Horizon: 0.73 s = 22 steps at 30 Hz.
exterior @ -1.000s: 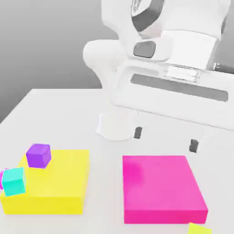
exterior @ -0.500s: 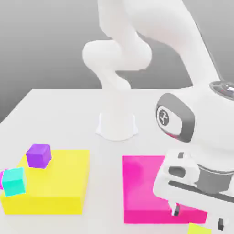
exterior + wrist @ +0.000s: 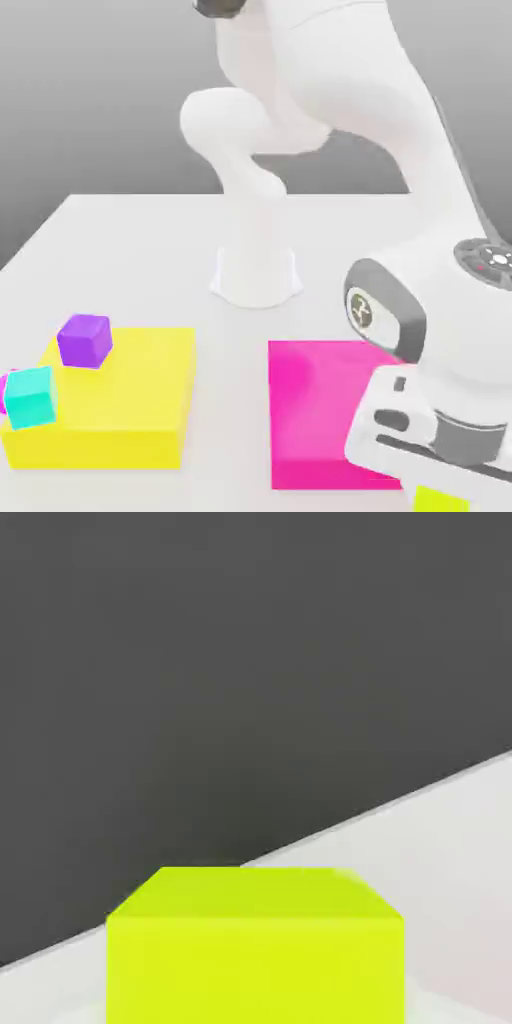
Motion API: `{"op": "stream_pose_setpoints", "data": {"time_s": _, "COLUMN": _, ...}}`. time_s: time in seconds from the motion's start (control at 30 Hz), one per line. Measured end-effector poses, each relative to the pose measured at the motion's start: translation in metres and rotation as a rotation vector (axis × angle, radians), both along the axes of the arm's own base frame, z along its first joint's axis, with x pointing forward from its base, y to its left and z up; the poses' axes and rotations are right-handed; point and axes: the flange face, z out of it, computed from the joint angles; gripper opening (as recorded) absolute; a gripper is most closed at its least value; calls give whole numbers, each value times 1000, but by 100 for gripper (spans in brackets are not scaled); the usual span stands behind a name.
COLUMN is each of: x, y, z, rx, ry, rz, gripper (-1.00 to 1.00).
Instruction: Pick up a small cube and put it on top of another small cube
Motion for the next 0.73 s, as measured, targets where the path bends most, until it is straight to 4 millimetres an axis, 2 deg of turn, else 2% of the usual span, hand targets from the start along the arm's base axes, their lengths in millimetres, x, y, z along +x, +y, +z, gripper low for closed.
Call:
{"op": "stream_pose_setpoints", "data": {"time_s": 0.17, "x": 2, "y": -125, "z": 25, "rx": -42, "ry": 21, "rz": -290, "gripper": -100}}
{"op": "stream_pose_setpoints", "data": {"time_s": 0.3, "x": -19, "y": -226, "z": 51, "rx": -49, "ry": 25, "rz": -546, "gripper": -100}}
{"op": "stream_pose_setpoints", "data": {"time_s": 0.37, "x": -38, "y": -276, "z": 66, "rx": -44, "ry": 21, "rz": -685, "gripper": -100}}
{"op": "stream_pose_setpoints", "data": {"time_s": 0.43, "x": -65, "y": -331, "z": 83, "rx": -31, "ry": 12, "rz": -846, "gripper": -100}}
{"op": "stream_pose_setpoints", "data": {"time_s": 0.5, "x": -113, "y": -409, "z": 98, "rx": -7, "ry": -5, "rz": -1079, "gripper": -100}}
{"op": "stream_pose_setpoints", "data": {"time_s": 0.53, "x": -127, "y": -427, "z": 93, "rx": 2, "ry": -11, "rz": -1143, "gripper": -100}}
{"op": "stream_pose_setpoints", "data": {"time_s": 0.6, "x": -130, "y": -428, "z": 68, "rx": 9, "ry": -17, "rz": -1160, "gripper": -100}}
{"op": "stream_pose_setpoints", "data": {"time_s": 0.63, "x": -130, "y": -427, "z": 60, "rx": 10, "ry": -18, "rz": -1162, "gripper": 100}}
{"op": "stream_pose_setpoints", "data": {"time_s": 0.73, "x": -130, "y": -427, "z": 60, "rx": 10, "ry": -18, "rz": -1162, "gripper": 100}}
